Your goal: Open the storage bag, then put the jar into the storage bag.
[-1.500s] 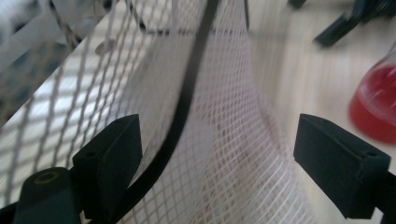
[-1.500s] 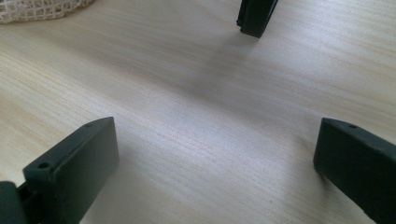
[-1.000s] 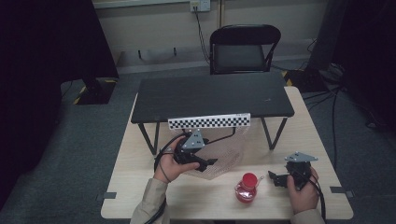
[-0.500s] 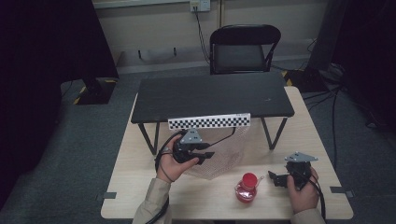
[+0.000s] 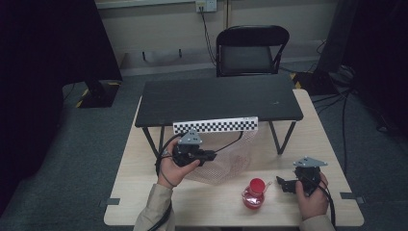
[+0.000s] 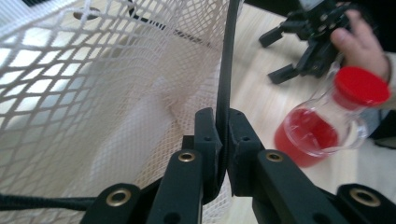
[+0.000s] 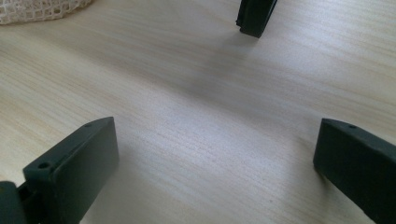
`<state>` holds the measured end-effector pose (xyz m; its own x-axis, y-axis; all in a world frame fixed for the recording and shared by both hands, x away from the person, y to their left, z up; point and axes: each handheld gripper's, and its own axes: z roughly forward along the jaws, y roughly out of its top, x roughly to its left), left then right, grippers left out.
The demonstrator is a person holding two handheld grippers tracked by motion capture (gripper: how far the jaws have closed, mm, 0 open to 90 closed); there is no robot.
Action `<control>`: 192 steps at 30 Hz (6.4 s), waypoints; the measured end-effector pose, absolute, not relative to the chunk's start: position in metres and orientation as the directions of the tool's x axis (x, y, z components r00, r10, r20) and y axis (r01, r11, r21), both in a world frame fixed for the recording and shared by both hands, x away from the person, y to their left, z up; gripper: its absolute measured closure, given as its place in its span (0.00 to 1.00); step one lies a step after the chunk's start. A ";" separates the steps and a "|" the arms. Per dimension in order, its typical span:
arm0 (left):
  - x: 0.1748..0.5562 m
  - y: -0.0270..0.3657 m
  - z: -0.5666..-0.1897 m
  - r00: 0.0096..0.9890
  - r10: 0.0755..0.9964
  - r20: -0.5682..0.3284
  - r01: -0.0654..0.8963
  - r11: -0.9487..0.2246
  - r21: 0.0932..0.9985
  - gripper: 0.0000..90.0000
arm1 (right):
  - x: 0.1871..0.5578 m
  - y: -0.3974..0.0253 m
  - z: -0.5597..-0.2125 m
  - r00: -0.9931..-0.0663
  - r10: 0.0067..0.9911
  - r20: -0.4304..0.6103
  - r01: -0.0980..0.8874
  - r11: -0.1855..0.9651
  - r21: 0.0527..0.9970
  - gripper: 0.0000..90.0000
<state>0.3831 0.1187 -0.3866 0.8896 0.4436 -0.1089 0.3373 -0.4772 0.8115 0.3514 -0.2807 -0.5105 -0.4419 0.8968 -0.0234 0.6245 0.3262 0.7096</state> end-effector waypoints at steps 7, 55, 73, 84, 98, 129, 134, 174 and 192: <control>0.380 0.125 -0.376 0.885 0.411 -0.219 0.395 -0.414 0.820 0.96 | 0.351 -0.281 -0.510 -0.442 0.897 -0.023 0.625 0.326 0.710 0.00; 0.380 0.132 -0.354 0.920 0.319 -0.226 0.351 -0.422 0.836 1.00 | 0.351 -0.280 -0.510 -0.435 0.900 -0.022 0.629 0.321 0.708 0.00; 0.381 0.133 -0.355 0.924 0.311 -0.221 0.343 -0.423 0.839 1.00 | 0.351 -0.280 -0.510 -0.433 0.901 -0.017 0.631 0.316 0.708 0.00; 0.381 0.133 -0.355 0.929 0.300 -0.217 0.335 -0.432 0.837 1.00 | 0.343 -0.287 -0.496 -0.456 0.889 0.032 0.595 0.277 0.755 0.02; 0.382 0.132 -0.357 0.929 0.298 -0.218 0.337 -0.442 0.831 1.00 | 0.324 -0.276 -0.455 -0.564 0.820 0.096 0.497 0.244 0.833 0.02; 0.381 0.132 -0.356 0.934 0.286 -0.214 0.328 -0.447 0.832 1.00 | 0.292 -0.219 -0.433 -0.789 0.594 0.157 0.323 0.184 0.928 0.19; 0.381 0.132 -0.356 0.934 0.284 -0.215 0.328 -0.447 0.832 1.00 | 0.291 -0.211 -0.444 -0.805 0.572 0.154 0.319 0.200 0.927 0.23; 0.382 0.133 -0.356 0.937 0.268 -0.223 0.326 -0.446 0.833 0.99 | 0.310 -0.215 -0.414 -0.814 0.565 0.134 0.310 0.227 0.923 0.54; 0.381 0.134 -0.357 0.941 0.260 -0.218 0.318 -0.447 0.836 0.99 | 0.322 -0.219 -0.393 -0.817 0.560 0.138 0.309 0.224 0.924 0.54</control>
<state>0.3808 0.1339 -0.3567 0.9405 0.2605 -0.2182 0.3178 -0.4470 0.8362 0.3220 -0.2186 -0.3927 -0.8171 0.5599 0.1377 0.3092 0.2239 0.9243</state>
